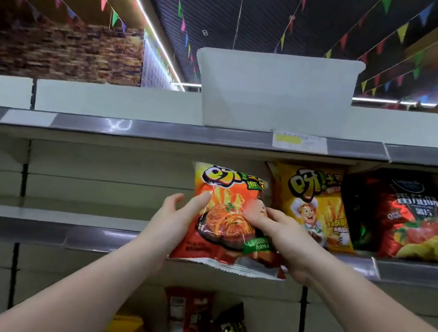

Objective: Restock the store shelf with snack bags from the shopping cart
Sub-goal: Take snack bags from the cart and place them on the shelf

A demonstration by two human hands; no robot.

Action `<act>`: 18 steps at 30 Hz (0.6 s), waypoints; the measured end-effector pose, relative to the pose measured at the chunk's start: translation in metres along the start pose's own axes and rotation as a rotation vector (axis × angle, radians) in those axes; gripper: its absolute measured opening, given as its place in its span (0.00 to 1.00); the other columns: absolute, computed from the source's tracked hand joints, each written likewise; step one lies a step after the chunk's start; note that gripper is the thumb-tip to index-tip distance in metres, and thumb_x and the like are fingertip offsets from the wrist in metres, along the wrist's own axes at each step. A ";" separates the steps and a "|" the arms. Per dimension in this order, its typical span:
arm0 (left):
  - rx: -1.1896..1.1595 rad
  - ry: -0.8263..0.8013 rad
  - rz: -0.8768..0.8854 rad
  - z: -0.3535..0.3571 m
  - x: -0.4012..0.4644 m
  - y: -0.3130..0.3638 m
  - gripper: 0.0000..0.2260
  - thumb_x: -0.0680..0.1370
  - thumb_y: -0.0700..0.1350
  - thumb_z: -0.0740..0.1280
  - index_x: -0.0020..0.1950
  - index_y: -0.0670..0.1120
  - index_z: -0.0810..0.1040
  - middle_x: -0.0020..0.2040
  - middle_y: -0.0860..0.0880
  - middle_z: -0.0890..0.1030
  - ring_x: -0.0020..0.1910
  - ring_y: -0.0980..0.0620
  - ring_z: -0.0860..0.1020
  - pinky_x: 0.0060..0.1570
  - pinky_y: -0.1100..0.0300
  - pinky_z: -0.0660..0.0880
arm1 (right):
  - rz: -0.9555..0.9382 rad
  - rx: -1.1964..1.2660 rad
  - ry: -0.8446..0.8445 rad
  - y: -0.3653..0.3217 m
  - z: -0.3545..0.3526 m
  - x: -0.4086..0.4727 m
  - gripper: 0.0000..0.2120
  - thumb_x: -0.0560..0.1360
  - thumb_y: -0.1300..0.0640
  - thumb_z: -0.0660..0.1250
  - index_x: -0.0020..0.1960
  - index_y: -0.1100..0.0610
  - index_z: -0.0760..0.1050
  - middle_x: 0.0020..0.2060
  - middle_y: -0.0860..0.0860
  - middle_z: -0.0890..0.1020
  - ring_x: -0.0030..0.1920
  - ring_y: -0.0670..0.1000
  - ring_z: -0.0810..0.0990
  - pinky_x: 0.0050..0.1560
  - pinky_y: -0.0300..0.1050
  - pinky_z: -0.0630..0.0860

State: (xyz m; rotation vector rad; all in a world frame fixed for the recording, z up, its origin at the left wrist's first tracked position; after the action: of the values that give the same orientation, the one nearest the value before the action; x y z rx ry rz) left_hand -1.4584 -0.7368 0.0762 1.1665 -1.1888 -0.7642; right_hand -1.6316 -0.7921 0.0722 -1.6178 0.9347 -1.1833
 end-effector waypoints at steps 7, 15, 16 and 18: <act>0.260 0.039 0.044 0.018 0.064 -0.003 0.18 0.76 0.47 0.68 0.65 0.46 0.72 0.57 0.44 0.79 0.53 0.46 0.79 0.53 0.54 0.76 | 0.030 -0.112 0.109 0.005 -0.014 0.067 0.36 0.71 0.45 0.70 0.73 0.58 0.61 0.66 0.56 0.73 0.62 0.56 0.74 0.63 0.47 0.71; 0.354 0.070 -0.056 0.041 0.153 -0.029 0.18 0.77 0.40 0.65 0.66 0.42 0.68 0.57 0.40 0.78 0.54 0.41 0.79 0.58 0.48 0.76 | 0.148 -0.235 0.194 0.021 -0.016 0.143 0.24 0.75 0.52 0.67 0.66 0.64 0.69 0.59 0.57 0.76 0.58 0.55 0.75 0.55 0.41 0.71; 0.367 0.072 -0.058 0.043 0.160 -0.033 0.18 0.77 0.38 0.64 0.65 0.42 0.68 0.57 0.39 0.78 0.55 0.40 0.78 0.58 0.47 0.76 | 0.147 -0.299 0.189 0.022 -0.016 0.150 0.22 0.77 0.53 0.64 0.66 0.63 0.69 0.58 0.55 0.75 0.58 0.54 0.74 0.54 0.40 0.70; 0.382 0.079 -0.030 0.047 0.175 -0.039 0.19 0.76 0.34 0.63 0.66 0.43 0.68 0.58 0.38 0.77 0.56 0.39 0.77 0.57 0.48 0.76 | 0.148 -0.392 0.136 0.025 -0.011 0.163 0.20 0.80 0.54 0.57 0.69 0.62 0.66 0.60 0.55 0.72 0.58 0.52 0.71 0.52 0.39 0.69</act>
State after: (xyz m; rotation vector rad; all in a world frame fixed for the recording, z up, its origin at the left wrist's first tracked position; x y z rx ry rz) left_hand -1.4552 -0.9215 0.0885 1.5162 -1.2869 -0.5189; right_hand -1.6019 -0.9530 0.0969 -1.7484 1.4190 -1.0623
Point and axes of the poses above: each hand's wrist, its own x-axis towards the middle knuckle, its own z-axis out of the palm, y = z × x, the point moved 4 cm from there along x, towards the middle knuckle
